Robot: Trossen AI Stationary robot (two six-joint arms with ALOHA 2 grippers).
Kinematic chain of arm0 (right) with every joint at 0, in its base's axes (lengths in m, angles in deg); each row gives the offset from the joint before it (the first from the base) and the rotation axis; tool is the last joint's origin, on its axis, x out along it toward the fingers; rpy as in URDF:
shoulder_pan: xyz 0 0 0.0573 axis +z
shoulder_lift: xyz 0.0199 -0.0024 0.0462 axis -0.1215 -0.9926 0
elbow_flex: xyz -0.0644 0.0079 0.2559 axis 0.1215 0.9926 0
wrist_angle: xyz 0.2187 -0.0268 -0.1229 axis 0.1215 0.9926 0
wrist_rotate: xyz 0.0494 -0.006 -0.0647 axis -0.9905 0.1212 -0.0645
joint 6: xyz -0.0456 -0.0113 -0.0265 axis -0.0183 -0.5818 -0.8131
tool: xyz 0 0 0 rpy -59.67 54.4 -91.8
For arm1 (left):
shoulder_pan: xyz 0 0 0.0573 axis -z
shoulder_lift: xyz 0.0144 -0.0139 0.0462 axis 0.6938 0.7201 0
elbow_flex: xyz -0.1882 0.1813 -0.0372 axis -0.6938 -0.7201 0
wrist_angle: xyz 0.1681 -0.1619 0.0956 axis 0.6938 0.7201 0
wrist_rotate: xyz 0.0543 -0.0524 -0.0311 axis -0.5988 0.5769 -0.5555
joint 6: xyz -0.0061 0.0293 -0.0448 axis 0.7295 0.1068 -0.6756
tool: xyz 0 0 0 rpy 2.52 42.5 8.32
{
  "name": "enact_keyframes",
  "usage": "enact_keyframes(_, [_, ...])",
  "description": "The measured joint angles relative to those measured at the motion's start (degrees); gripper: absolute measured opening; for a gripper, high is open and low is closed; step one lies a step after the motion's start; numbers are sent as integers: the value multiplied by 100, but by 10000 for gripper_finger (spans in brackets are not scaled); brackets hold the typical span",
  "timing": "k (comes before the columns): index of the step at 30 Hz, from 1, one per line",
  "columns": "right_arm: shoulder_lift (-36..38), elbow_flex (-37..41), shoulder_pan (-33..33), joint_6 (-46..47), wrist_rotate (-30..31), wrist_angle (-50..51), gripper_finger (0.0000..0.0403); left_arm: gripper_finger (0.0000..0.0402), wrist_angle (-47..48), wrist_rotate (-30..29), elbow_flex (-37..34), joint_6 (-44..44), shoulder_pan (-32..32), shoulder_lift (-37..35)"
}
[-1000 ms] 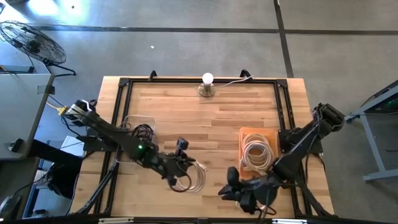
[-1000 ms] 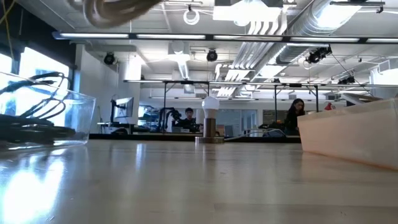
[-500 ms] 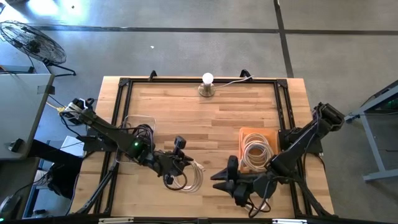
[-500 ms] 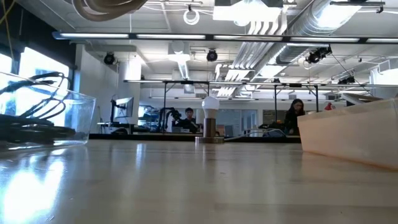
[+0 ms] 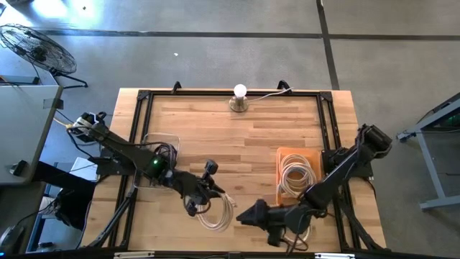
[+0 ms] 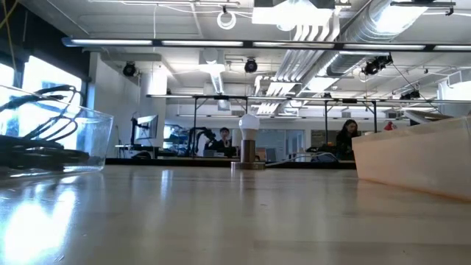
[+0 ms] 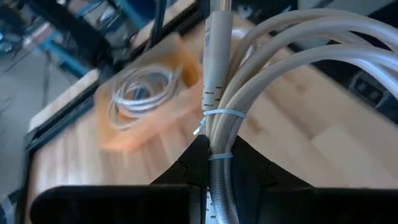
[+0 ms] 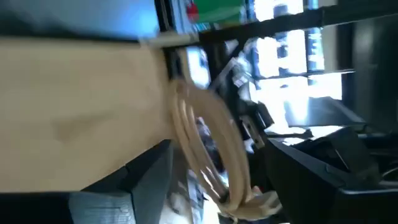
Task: Pick & Place USB Port
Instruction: Put the brown HDMI cable into the orange bin
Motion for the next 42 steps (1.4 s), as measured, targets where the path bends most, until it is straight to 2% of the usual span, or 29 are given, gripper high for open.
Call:
enact_keyframes(4, [-427, 0, 0, -1165, 776, -681, 248, 37, -230, 503, 0, 101, -206, -11])
enact_keyframes(9, [-829, 0, 12, -2335, 1498, -1644, 248, 37, -11, 566, 0, 96, -383, -11])
enact_keyframes(11, [-897, 0, 22, -2604, 1609, -1785, 248, 37, 31, 568, 0, 72, -387, -11])
enact_keyframes(33, [-908, 0, -299, -1945, 1465, -1552, 247, 37, 24, 571, 0, 52, -373, -11])
enact_keyframes(42, [-906, -2, -397, -1495, 1127, -1349, 209, 37, 55, 569, -2, 54, -373, -11])
